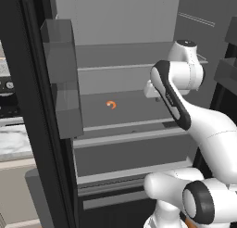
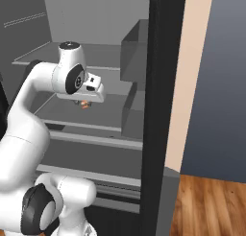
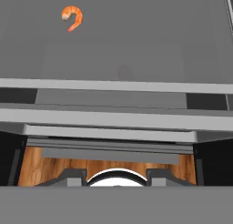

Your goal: Fully open the fridge drawer.

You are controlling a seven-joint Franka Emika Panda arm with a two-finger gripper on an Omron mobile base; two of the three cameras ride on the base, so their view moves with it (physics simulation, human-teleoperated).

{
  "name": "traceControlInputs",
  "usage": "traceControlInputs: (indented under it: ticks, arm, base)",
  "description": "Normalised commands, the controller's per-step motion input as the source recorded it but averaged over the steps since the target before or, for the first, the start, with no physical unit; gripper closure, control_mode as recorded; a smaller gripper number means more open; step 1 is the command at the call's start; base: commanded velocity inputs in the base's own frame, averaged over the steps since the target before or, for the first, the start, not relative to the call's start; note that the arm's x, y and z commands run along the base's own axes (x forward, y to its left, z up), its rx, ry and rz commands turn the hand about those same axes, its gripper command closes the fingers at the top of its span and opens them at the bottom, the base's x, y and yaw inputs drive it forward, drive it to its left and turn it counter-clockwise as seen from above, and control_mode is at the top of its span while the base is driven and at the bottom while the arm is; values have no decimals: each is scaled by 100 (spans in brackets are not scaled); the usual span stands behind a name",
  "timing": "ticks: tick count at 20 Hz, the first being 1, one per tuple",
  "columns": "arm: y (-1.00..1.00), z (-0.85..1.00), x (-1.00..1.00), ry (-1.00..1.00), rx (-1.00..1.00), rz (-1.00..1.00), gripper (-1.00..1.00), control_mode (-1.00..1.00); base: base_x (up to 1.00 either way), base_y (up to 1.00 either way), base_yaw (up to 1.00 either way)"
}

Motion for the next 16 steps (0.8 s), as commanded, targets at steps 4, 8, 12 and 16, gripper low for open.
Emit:
traceControlInputs:
  ticks: [4,8,12,16]
  arm:
    - [0,0,-13,-4,0,0,-100,-100]
    - [0,0,-18,-2,0,0,-100,-100]
    - [0,0,-4,0,0,0,-100,100]
    - [0,0,0,0,0,0,-100,100]
  base:
    - [0,0,0]
    - [0,0,0]
    - [-5,0,0]
    - [-37,0,0]
